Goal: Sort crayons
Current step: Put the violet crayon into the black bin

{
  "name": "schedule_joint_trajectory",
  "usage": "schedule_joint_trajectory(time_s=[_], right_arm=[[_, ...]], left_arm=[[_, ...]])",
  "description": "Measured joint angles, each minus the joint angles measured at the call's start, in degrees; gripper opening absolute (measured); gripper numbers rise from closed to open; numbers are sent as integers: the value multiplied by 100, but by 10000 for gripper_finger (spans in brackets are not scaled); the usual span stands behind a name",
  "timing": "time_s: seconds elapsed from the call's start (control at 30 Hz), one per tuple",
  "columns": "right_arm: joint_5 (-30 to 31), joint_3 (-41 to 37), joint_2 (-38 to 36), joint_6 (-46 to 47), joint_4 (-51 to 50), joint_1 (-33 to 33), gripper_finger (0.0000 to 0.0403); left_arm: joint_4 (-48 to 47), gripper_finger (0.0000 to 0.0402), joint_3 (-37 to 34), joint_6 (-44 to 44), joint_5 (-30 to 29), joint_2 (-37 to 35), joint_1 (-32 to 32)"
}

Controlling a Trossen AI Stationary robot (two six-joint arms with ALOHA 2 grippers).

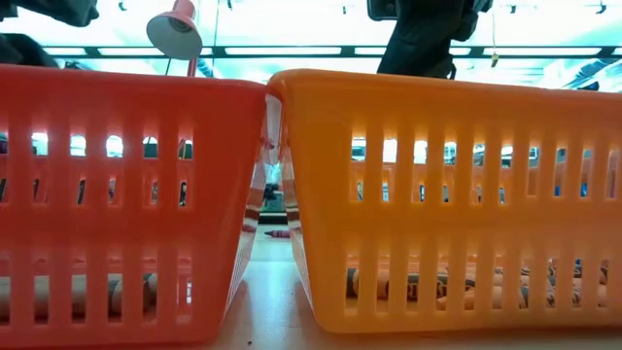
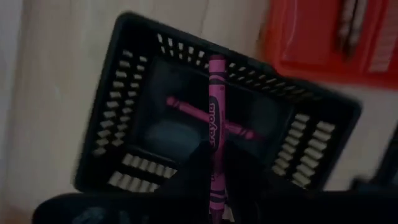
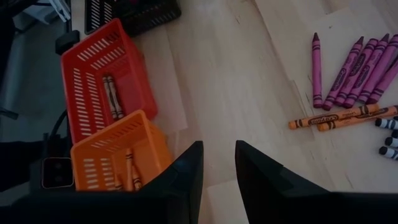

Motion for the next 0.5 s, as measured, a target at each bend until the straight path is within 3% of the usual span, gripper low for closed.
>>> schedule_joint_trajectory(time_s=[0.5], right_arm=[[-107,0,0,-126,3,-2,97]], left_arm=[[355,43,-468,-3474,173,-4,-380]])
